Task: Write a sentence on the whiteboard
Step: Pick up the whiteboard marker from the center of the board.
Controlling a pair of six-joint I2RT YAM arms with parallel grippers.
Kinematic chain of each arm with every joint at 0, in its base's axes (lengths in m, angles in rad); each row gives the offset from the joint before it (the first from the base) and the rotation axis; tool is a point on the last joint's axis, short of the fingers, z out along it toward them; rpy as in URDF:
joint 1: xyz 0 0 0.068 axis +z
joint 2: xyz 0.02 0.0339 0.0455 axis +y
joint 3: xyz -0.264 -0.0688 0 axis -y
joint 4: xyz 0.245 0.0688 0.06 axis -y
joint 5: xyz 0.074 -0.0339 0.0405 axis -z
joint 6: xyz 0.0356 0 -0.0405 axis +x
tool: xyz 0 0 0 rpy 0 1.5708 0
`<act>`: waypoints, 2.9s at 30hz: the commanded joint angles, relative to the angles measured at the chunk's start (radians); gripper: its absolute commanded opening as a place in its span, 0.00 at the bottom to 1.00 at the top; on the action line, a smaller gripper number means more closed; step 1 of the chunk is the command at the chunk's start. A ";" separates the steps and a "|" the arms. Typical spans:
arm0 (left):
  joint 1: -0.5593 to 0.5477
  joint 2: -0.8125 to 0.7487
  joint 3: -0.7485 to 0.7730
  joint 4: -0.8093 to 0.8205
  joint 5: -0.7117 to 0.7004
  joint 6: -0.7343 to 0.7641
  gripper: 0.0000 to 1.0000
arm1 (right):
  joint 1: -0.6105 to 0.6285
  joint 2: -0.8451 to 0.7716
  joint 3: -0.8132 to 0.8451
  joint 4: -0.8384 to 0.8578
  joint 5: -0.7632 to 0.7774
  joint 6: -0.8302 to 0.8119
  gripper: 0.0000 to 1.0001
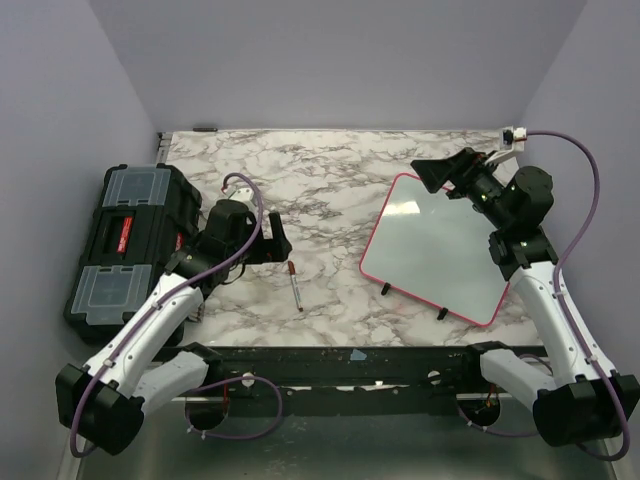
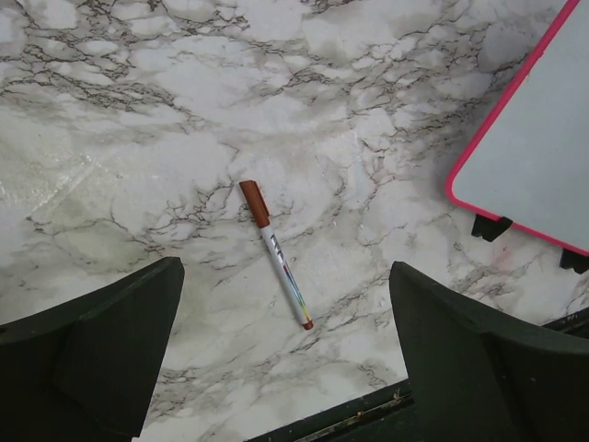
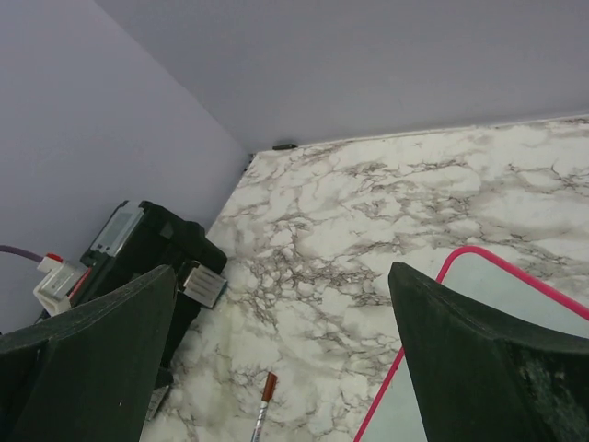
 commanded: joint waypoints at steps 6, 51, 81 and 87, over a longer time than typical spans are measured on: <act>-0.040 -0.006 -0.059 0.032 -0.104 -0.065 0.95 | 0.002 -0.060 -0.023 -0.052 0.033 0.027 1.00; -0.208 0.505 -0.178 0.281 -0.180 -0.241 0.30 | 0.001 -0.202 -0.074 -0.579 1.247 -0.076 1.00; -0.313 0.081 -0.044 0.235 -0.142 -0.331 0.00 | 0.002 -0.078 0.007 -0.489 -0.198 -0.063 0.97; -0.310 0.046 0.126 0.184 -0.185 -0.487 0.00 | 0.083 -0.083 -0.072 -0.234 -0.357 0.029 0.91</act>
